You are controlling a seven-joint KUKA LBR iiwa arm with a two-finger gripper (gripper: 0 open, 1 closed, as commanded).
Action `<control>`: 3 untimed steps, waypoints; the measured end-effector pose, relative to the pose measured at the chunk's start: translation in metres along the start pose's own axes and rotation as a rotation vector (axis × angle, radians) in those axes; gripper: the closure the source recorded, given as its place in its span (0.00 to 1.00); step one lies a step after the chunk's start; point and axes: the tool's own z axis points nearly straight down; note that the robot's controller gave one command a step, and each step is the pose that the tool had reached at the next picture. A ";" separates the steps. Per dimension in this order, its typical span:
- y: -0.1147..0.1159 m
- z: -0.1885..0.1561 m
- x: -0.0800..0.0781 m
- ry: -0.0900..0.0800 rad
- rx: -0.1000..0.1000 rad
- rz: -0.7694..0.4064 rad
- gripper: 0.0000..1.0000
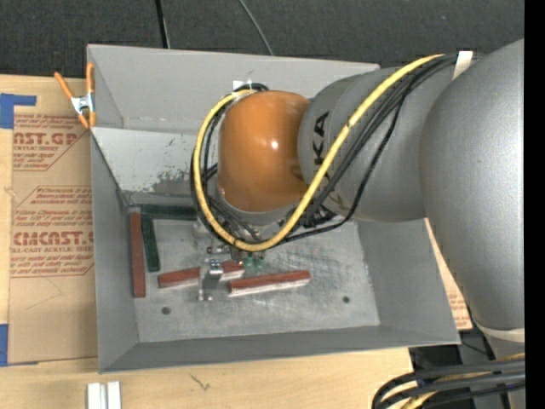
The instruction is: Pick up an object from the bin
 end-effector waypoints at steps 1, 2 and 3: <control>0.000 0.000 0.000 0.000 0.000 0.000 0.00; -0.028 0.100 -0.014 -0.001 -0.002 -0.059 1.00; -0.028 0.100 -0.014 -0.001 -0.002 -0.059 1.00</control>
Offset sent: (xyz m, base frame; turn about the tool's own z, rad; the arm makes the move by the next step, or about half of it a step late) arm 0.0123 -0.0300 -0.1041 -0.0584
